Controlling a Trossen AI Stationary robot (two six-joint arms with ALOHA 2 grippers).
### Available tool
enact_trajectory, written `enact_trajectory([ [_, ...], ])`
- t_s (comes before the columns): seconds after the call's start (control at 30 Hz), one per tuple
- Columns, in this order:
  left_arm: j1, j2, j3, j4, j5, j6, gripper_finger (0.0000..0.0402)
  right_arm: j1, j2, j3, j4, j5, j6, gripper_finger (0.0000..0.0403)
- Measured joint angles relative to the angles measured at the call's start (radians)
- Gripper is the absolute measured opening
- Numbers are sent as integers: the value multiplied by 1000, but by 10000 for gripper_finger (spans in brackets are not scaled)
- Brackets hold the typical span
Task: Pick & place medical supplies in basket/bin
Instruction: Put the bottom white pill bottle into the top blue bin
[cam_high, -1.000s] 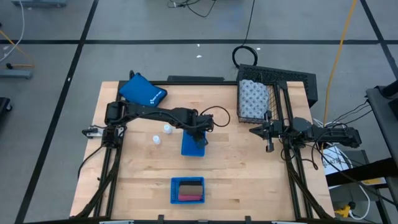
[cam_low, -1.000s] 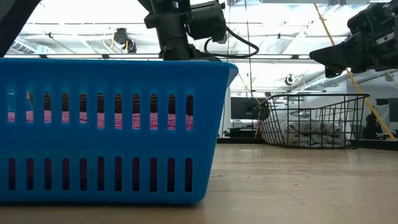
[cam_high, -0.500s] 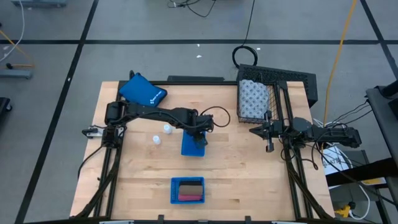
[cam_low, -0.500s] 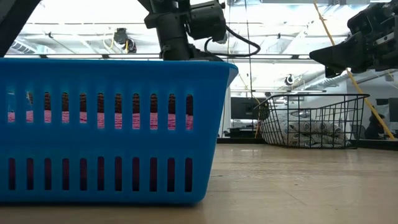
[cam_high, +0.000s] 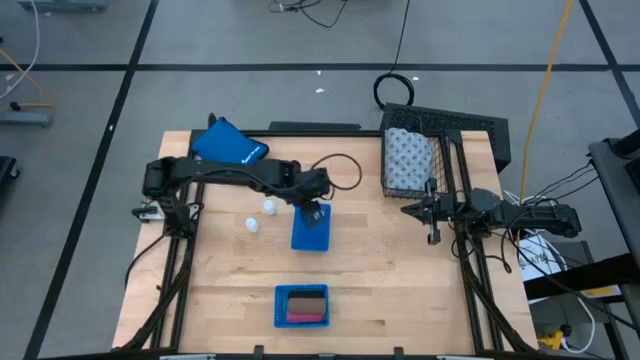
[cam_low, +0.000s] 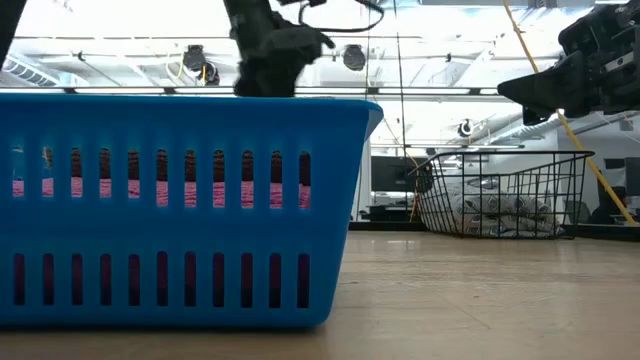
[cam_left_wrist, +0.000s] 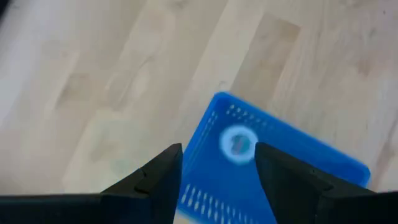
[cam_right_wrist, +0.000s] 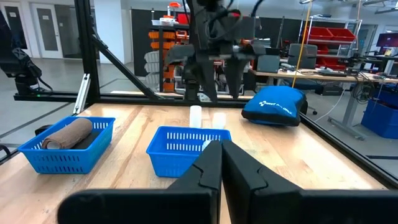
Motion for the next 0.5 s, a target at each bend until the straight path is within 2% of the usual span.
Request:
enact_trajectory([
  [0.23,-34,-91,0,-221,-105,-92,212,0,0,0,0,0,0,0],
  [0.4,-71,-116,-26,-359,-108,-209,212,0,0,0,0,0,0,0],
  [0.5,-93,-139,-72,-386,-108,-310,212,0,0,0,0,0,0,0],
])
